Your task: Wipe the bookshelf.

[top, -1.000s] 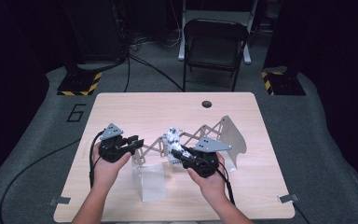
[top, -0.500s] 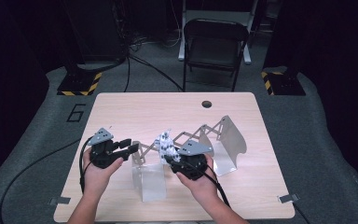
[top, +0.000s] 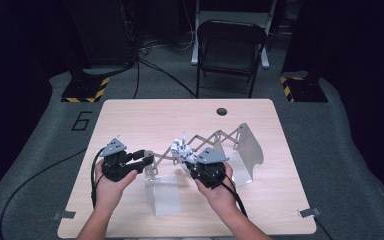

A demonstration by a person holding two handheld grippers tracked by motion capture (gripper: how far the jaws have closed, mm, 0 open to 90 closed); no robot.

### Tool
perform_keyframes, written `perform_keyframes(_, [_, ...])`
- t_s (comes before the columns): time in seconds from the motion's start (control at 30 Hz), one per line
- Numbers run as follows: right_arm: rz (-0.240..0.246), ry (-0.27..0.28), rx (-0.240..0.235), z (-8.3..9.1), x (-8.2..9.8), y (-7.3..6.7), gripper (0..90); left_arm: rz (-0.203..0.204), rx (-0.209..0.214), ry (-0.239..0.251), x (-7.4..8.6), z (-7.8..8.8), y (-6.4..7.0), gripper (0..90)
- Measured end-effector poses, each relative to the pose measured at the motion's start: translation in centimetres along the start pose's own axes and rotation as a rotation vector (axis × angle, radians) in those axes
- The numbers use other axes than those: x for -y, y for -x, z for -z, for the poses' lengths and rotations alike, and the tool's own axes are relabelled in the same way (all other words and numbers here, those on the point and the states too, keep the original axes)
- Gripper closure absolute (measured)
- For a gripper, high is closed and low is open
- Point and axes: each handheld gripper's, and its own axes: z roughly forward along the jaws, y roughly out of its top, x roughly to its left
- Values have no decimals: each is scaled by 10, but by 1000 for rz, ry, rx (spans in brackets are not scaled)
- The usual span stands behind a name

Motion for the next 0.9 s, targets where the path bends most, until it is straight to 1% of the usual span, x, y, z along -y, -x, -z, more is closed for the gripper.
perform_keyframes(0.03, [0,3,1,0,0,4,705,7,4,-3,0,-1,1,532])
perform_keyframes(0.07, [-2,4,10,-1,0,6,706,1,12,-3,-1,-3,2,526])
perform_keyframes(0.1, [-2,2,3,-1,0,10,708,-2,22,1,-2,-6,4,517])
perform_keyframes(0.17, [-12,-3,2,0,0,18,708,-1,32,2,-3,-10,6,499])
perform_keyframes(0.2, [-9,2,4,0,0,23,708,-7,34,4,-4,-13,8,492])
perform_keyframes(0.23, [-20,0,11,0,0,26,708,-4,33,6,-5,-15,10,491])
perform_keyframes(0.27, [-11,-2,14,1,0,29,708,-16,35,5,-6,-18,11,488])
perform_keyframes(0.33, [-14,0,27,2,1,34,709,-13,34,6,-7,-22,14,487])
perform_keyframes(0.37, [-3,-2,24,3,2,36,709,-15,33,6,-8,-24,16,488])
perform_keyframes(0.4, [-12,-3,33,4,2,39,709,-9,38,11,-9,-27,17,488])
perform_keyframes(0.43, [-6,-2,38,5,3,42,709,-9,43,13,-9,-28,18,490])
perform_keyframes(0.47, [-9,-2,45,5,3,44,710,3,51,16,-9,-30,20,490])
perform_keyframes(0.53, [-12,-5,60,7,4,49,711,-5,62,28,-11,-35,23,494])
perform_keyframes(0.57, [-12,-5,60,7,4,49,711,-5,62,28,-11,-35,23,496])
perform_keyframes(0.6, [-11,-5,65,8,5,53,711,-9,67,27,-11,-38,24,496])
perform_keyframes(0.63, [-32,-3,69,9,5,55,711,-11,67,33,-12,-40,25,497])
perform_keyframes(0.67, [-32,-4,68,10,6,57,710,-16,69,32,-13,-41,25,500])
perform_keyframes(0.7, [-49,-5,69,11,6,58,709,-18,69,35,-13,-42,26,502])
perform_keyframes(0.77, [-80,5,44,14,7,60,699,-33,64,37,-13,-43,26,503])
perform_keyframes(0.83, [-105,22,30,18,5,57,692,-35,62,39,-13,-43,25,503])
perform_keyframes(0.87, [-107,32,28,20,4,56,692,-24,63,39,-13,-43,26,503])
perform_keyframes(0.9, [-106,50,28,24,2,53,692,-28,64,41,-13,-43,25,502])
